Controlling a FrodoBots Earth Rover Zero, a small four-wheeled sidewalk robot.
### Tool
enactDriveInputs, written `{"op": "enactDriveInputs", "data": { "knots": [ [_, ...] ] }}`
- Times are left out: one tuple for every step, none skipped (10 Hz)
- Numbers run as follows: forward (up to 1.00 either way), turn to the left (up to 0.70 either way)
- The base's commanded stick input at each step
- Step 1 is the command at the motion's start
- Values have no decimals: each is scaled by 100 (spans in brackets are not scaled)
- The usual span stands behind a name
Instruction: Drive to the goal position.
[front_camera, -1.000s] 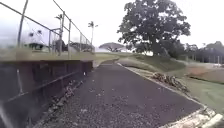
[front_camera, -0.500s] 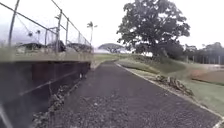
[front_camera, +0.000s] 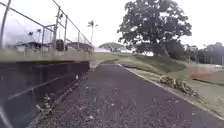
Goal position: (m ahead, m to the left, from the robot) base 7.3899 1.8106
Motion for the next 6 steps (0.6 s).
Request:
{"op": "enactDriveInputs", "data": {
  "knots": [
    [70, 3],
    [70, 0],
    [70, 0],
    [70, 0],
    [70, 0],
    [70, 0]
  ]
}}
